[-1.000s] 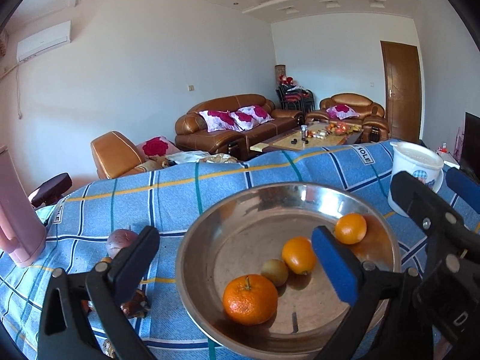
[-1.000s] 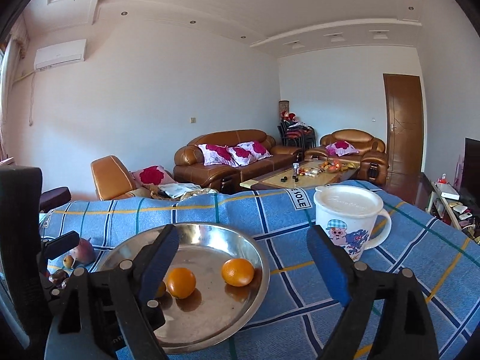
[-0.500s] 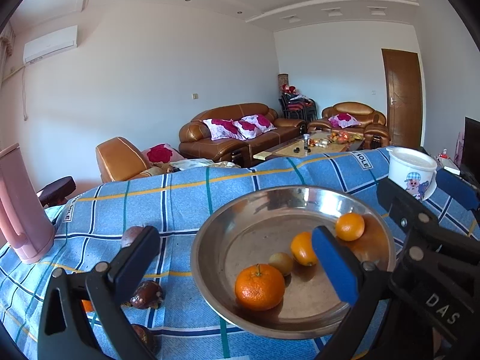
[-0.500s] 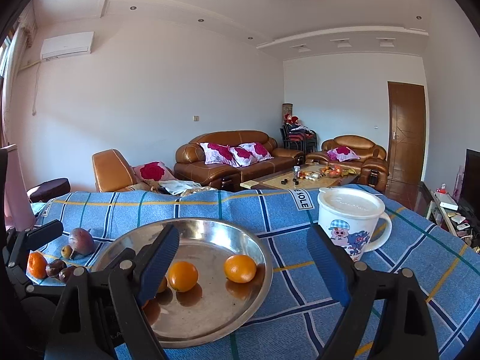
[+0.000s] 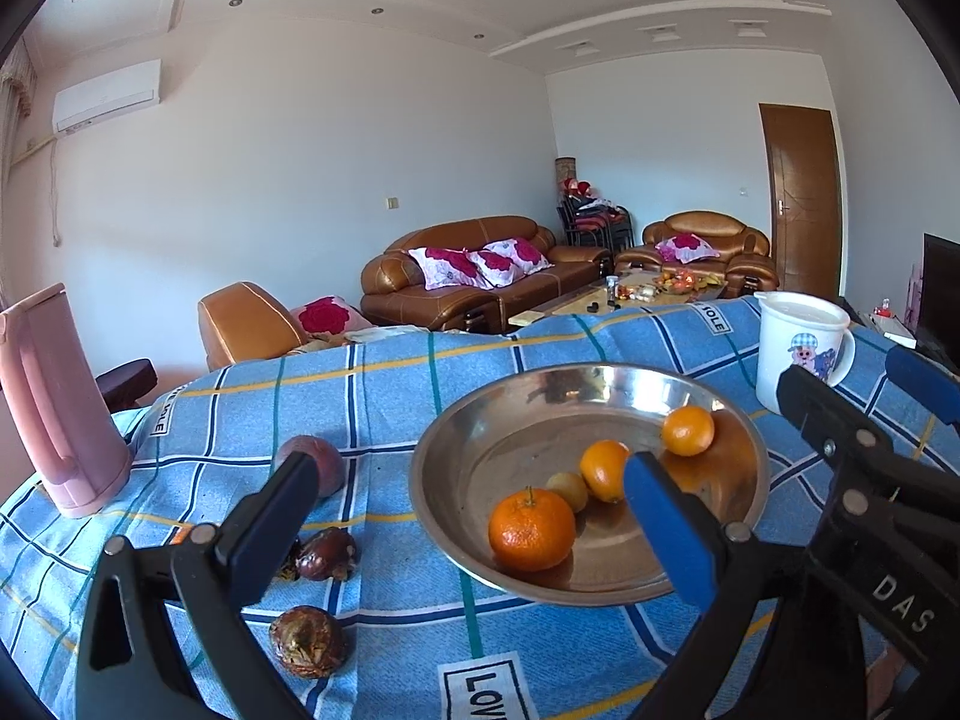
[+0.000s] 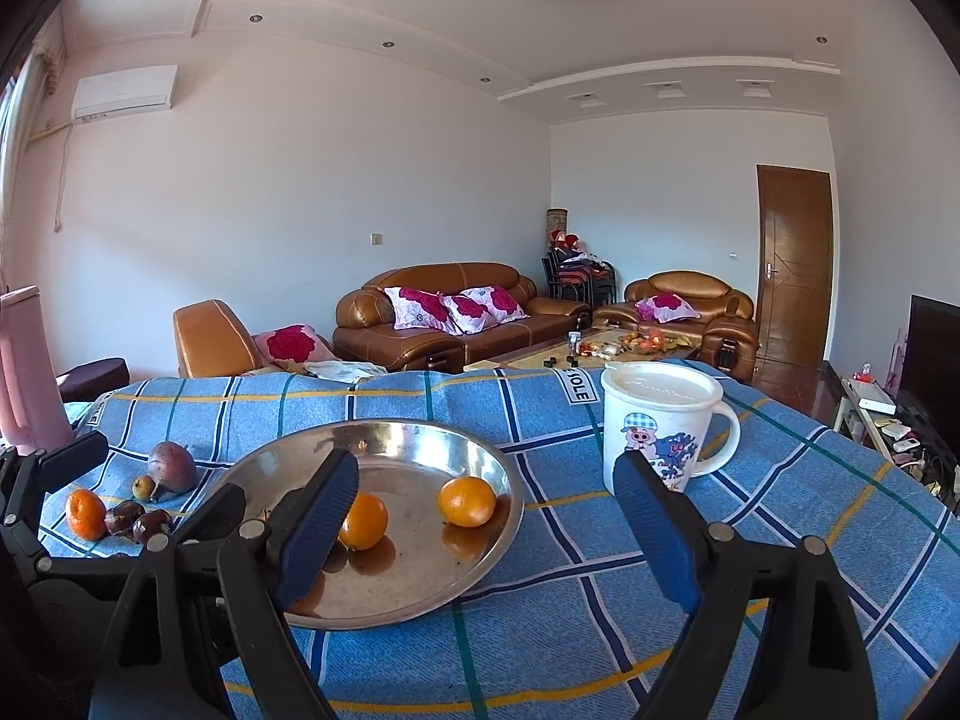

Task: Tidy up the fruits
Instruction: 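Withdraw both open tools from the plate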

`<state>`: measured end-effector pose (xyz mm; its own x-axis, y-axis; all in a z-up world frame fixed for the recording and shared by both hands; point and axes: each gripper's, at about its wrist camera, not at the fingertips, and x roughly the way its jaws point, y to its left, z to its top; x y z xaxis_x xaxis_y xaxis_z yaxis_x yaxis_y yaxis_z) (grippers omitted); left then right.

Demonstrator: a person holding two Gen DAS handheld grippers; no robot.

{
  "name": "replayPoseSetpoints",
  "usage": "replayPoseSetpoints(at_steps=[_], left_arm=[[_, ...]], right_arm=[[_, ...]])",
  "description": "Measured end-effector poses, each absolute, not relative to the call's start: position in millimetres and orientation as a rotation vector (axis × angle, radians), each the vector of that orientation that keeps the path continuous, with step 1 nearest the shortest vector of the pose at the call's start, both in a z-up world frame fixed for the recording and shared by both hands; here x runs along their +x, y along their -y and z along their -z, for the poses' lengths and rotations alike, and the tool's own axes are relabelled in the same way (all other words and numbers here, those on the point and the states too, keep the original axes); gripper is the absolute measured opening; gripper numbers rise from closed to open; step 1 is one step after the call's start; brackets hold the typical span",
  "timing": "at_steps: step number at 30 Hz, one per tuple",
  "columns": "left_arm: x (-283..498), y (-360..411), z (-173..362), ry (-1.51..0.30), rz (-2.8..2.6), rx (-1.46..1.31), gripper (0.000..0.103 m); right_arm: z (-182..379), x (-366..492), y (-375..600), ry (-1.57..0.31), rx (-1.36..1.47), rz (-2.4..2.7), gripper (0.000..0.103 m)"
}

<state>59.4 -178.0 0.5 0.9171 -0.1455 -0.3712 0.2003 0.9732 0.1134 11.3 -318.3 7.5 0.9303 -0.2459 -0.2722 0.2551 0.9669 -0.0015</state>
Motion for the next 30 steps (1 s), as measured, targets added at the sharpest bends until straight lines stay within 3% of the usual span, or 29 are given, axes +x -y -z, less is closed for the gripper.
replayPoseSetpoints(at_steps=[30], left_arm=[[26, 152, -1, -0.372, 0.183, 0.117, 0.103]], right_arm=[[-10, -27, 306, -0.276, 0.049, 0.286, 0.088]])
